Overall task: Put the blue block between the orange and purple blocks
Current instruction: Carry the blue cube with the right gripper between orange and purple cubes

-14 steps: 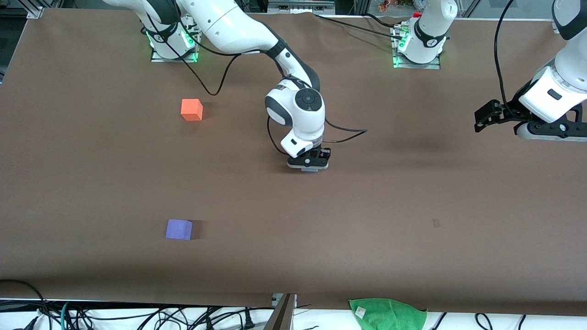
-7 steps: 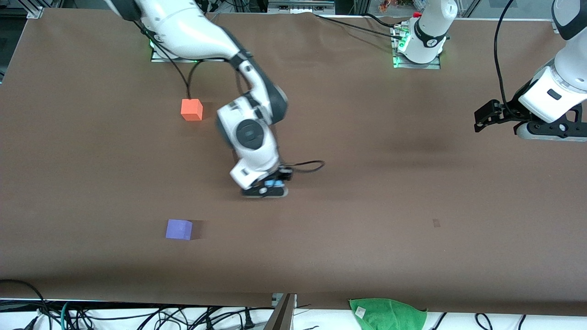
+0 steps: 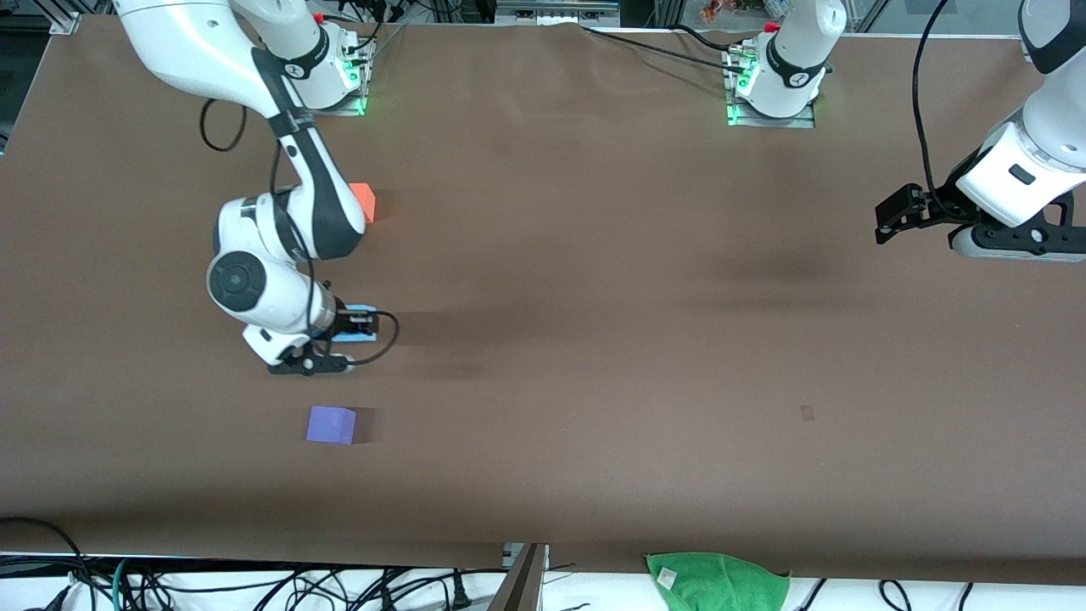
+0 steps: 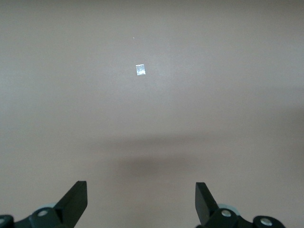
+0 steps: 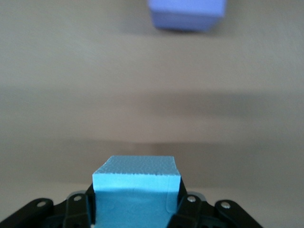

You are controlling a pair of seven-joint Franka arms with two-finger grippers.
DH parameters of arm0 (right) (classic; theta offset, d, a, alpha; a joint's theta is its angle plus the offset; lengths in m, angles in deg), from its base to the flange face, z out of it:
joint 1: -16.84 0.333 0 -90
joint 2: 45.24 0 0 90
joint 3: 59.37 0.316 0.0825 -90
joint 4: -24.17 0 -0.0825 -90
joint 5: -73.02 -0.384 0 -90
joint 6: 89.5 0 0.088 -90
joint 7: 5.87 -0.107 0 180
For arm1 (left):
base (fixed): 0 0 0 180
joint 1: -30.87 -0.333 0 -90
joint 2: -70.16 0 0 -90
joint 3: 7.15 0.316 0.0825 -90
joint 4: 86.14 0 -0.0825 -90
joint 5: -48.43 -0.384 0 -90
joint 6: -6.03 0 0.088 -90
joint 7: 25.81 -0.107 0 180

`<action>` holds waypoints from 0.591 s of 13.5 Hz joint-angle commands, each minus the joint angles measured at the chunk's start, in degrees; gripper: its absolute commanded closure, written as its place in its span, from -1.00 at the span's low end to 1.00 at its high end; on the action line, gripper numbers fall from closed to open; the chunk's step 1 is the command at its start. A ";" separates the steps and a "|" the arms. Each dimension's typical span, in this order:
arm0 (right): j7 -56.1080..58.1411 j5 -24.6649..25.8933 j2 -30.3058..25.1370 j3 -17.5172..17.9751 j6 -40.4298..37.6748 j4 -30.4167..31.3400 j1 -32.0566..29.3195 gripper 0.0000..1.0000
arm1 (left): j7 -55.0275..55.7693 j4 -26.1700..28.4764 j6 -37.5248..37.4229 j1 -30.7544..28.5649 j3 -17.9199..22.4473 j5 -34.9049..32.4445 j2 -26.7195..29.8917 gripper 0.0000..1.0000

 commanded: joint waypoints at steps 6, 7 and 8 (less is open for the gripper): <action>0.45 -0.90 -2.91 -0.26 19.63 17.10 0.85 0.27 | -0.50 0.00 -0.58 0.05 -0.14 -1.18 0.45 -1.00; 0.54 -0.82 -2.91 -0.26 19.55 17.10 0.76 0.24 | -0.50 0.00 -0.58 -0.04 -0.14 -1.26 0.45 -1.00; 0.63 -0.81 -2.91 -0.34 19.55 17.02 0.76 0.20 | -0.50 0.00 -0.58 -0.04 -0.14 -1.35 0.45 -1.00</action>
